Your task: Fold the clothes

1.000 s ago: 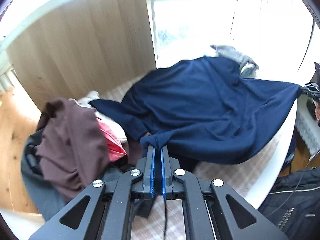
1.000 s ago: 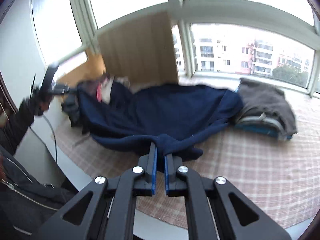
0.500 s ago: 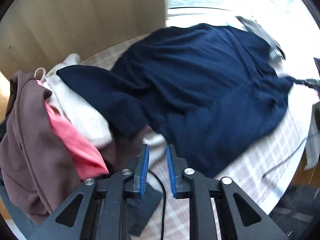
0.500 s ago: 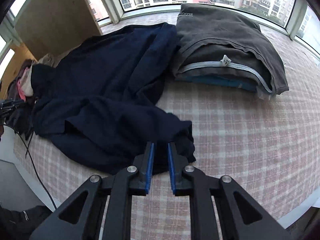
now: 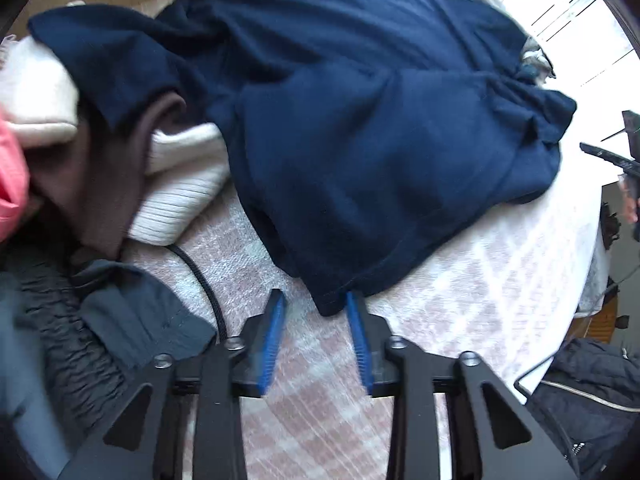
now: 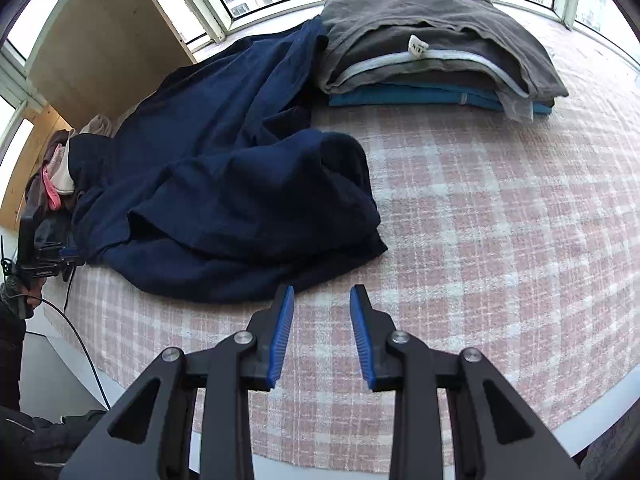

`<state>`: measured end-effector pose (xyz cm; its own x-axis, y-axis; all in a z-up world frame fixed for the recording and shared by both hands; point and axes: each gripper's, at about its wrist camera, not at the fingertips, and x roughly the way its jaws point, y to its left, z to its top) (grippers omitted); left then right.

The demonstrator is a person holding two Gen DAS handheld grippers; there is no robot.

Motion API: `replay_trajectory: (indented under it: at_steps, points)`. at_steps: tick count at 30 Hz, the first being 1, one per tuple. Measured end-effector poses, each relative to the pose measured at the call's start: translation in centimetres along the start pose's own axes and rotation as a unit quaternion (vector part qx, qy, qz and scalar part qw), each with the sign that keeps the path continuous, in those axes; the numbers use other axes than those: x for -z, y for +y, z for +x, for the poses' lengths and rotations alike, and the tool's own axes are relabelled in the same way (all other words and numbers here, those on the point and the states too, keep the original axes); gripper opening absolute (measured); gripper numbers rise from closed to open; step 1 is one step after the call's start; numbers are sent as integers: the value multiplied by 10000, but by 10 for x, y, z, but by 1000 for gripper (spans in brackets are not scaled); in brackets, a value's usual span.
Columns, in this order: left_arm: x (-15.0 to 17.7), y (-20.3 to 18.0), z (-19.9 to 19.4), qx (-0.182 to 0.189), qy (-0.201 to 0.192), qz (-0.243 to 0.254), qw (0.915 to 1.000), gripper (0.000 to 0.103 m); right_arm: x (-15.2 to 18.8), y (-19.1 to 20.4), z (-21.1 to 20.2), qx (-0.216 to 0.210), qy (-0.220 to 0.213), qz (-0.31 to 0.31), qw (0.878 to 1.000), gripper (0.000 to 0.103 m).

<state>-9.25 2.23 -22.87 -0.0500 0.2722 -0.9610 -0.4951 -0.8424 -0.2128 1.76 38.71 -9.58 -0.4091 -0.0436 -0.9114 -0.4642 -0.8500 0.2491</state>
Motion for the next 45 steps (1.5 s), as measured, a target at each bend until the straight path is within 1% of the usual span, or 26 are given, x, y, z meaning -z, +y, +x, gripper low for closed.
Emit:
replay_trajectory:
  at_steps: [1,2,3,4,5,9,12,15,18,19,20,21,23,26,29,30,32,34,37,39,40,42,44,45]
  points:
    - [-2,0,-1,104,-24,-35,9999,34,-1,0,0,13,-11,-42,10000,30]
    - [-3,-1,-2,206,-49,-70,9998,32,-3,-1,1,47,-7,-57,10000,31]
    - [-4,-2,-4,225,-70,-101,9997,27,-5,-3,0,82,-5,-66,9999,32]
    - [-5,-2,-5,245,-90,-132,9996,7,-7,-5,-1,118,-3,-75,9999,33]
    - [-4,-3,-8,283,-102,-157,9994,2,-12,-6,1,142,-16,-57,9999,33]
    - [-2,-7,-33,320,-383,-173,9986,2,-30,-15,-1,136,-209,29,9997,33]
    - [-2,-8,-50,264,-478,-174,9984,2,-41,-7,7,56,-193,-267,9994,34]
    - [-3,-6,-58,206,-537,-211,9981,2,-49,5,28,378,-50,-783,9962,34]
    - [-2,-4,-61,124,-613,-238,9978,2,-53,14,43,392,33,-1126,9929,34]
    - [-3,-2,-62,92,-641,-252,9976,2,-54,16,45,369,57,-1207,9920,26]
    - [-7,1,-63,87,-680,-278,9973,2,-54,19,47,345,81,-1288,9910,14]
    - [-6,-1,-65,61,-744,-280,9968,2,-54,21,44,272,111,-1327,9907,3]
    - [-7,-7,-70,17,-844,-266,9961,2,-53,26,28,100,19,-1388,9903,3]
    - [4,-9,-90,-3,-1050,-283,9941,2,-49,28,-8,-132,-155,-1391,9901,3]
    - [22,-10,-117,-7,-1286,-408,9909,2,-41,27,-50,-537,-348,-1269,9899,3]
    - [29,-10,-127,-17,-1366,-452,9896,2,-37,25,-63,-642,-414,-1207,9897,3]
    - [46,-15,-143,-7,-1488,-536,9874,2,-21,26,-84,-858,-414,-1031,9901,3]
    - [70,-21,-160,70,-1516,-550,9869,2,-4,26,-101,-1020,-306,-938,9899,3]
    - [109,-42,-174,-3,-1438,-582,9879,2,36,23,-123,-1110,-28,-863,9901,3]
    - [140,-58,-176,14,-1287,-644,9896,2,66,19,-132,-1082,185,-791,9908,3]
    - [155,-64,-171,30,-1133,-735,9908,2,83,17,-129,-1075,309,-773,9907,4]
    - [187,-73,-159,-10,-818,-980,9918,6,116,10,-120,-986,760,-677,9899,6]
    - [214,-72,-149,-114,-602,-1298,9896,7,138,-2,-108,-619,1228,-489,9893,6]
    - [225,-67,-146,-194,-516,-1470,9876,7,142,-8,-105,-471,1331,-407,9891,6]
